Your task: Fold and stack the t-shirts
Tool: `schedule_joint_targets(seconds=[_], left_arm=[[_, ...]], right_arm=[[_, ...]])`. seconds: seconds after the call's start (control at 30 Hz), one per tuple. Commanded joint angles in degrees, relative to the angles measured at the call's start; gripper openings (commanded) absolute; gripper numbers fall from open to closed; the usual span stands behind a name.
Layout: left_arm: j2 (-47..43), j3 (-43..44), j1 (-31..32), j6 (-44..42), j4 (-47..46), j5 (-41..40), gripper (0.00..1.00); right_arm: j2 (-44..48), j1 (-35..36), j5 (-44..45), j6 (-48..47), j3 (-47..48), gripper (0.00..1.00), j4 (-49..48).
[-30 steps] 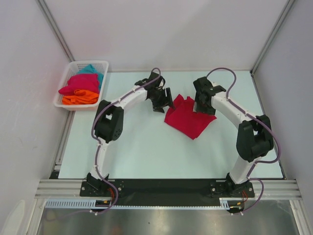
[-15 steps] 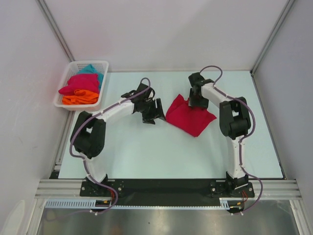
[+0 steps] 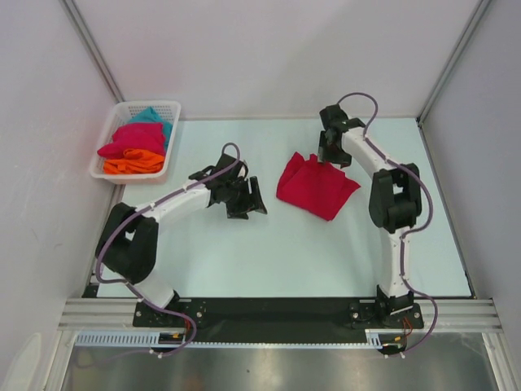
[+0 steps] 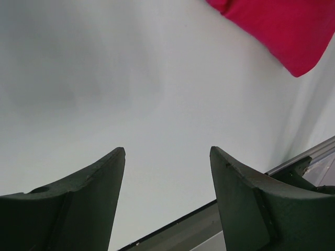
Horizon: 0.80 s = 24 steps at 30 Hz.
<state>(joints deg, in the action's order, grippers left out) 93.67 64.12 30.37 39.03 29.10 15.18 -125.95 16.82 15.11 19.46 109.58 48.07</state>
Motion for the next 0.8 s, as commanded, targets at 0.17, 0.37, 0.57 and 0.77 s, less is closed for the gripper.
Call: schedule_joint_targets(seconds=[0.17,0.37,0.57,0.77], left_arm=[[-7.4,-12.2,4.0,12.8,-19.1,-2.1,0.75],[-6.2,-20.0,8.1,25.5,-44.6,-2.6,0.99],[-0.5,-25.7,9.0,39.8,-74.9,-3.8,1.0],[7.9,-25.4,10.9,47.9,-91.8,-9.6,0.99]], right_arm=[[33.2,8.7,2.5,6.3,-16.0,0.63,0.6],[45.8,18.9,3.2,13.3,-29.8,0.63,1.1],[52.6,26.1,6.0,18.3,-32.8,0.63,6.2],[58.4,28.0,7.1,20.9,-36.1,0.63,9.1]])
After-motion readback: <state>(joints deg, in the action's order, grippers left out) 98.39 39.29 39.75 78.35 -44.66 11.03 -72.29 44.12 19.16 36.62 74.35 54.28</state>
